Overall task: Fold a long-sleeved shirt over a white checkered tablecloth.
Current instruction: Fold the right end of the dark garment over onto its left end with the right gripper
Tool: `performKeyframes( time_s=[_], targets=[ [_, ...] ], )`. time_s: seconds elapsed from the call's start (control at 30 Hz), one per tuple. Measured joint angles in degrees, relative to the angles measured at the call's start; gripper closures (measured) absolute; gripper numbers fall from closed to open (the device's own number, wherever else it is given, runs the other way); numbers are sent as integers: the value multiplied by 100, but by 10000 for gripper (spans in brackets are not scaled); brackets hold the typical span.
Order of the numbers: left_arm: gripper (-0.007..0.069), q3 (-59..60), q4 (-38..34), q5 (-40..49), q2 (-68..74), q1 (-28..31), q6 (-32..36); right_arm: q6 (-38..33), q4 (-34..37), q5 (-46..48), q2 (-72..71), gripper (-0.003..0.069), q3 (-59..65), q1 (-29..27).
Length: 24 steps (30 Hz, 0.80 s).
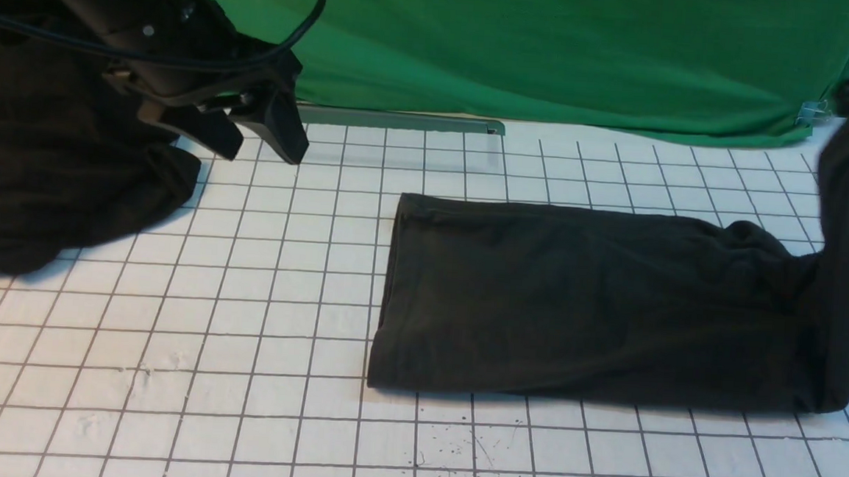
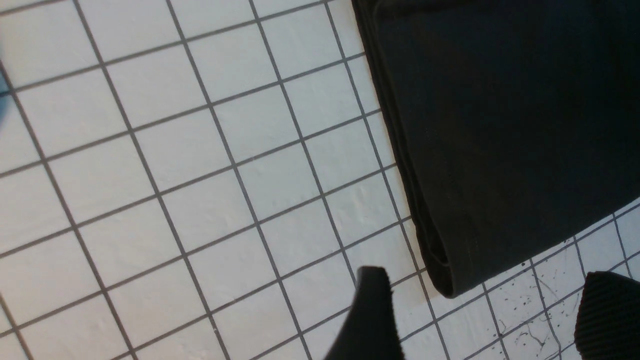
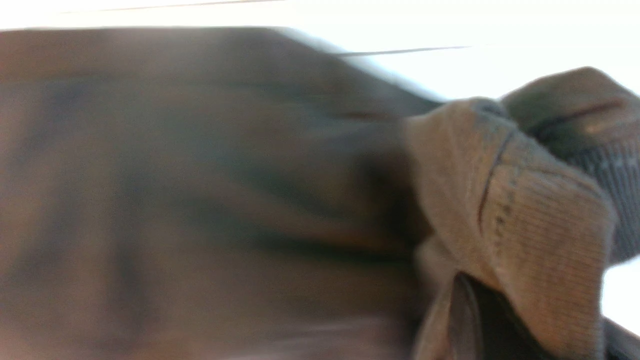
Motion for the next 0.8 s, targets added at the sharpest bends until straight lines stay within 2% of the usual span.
performKeyframes(
  time_s=[0.03, 0.07, 0.1, 0.17, 0.23, 0.4, 0.53, 0.63, 0.73, 0.77, 0.8],
  targets=[
    [126, 0, 0, 0, 0, 0, 0, 71, 0, -27, 17, 627, 0, 139],
    [126, 0, 0, -14, 10, 0, 18, 316, 8, -202, 123, 627, 0, 668],
    [126, 0, 0, -14, 11, 0, 18, 349, 8, -228, 138, 627, 0, 732],
    [126, 0, -5, -19, 39, 0, 18, 717, 27, -691, 424, 627, 0, 1514],
    [126, 0, -16, -19, 70, 0, 18, 928, 32, -1020, 634, 627, 0, 1917],
    [126, 4, -29, -19, 83, 0, 18, 1248, 37, -1953, 1227, 620, 0, 2649],
    [126, 4, -33, -19, 83, 0, 18, 1377, 37, -2612, 1621, 586, 0, 2947],
    [126, 4, -33, -63, 83, 0, 18, 1426, 39, -3093, 1921, 499, 0, 3109],
    [126, 4, -33, -97, 83, 0, 18, 1438, 62, -3312, 2079, 326, 0, 3202],
    [126, 4, -28, -97, 83, 0, 18, 1438, 62, -3312, 2079, 314, 0, 3209],
    [126, 4, -28, -97, 83, 0, 18, 1438, 62, -3302, 2079, 255, 0, 3214]
  ],
)
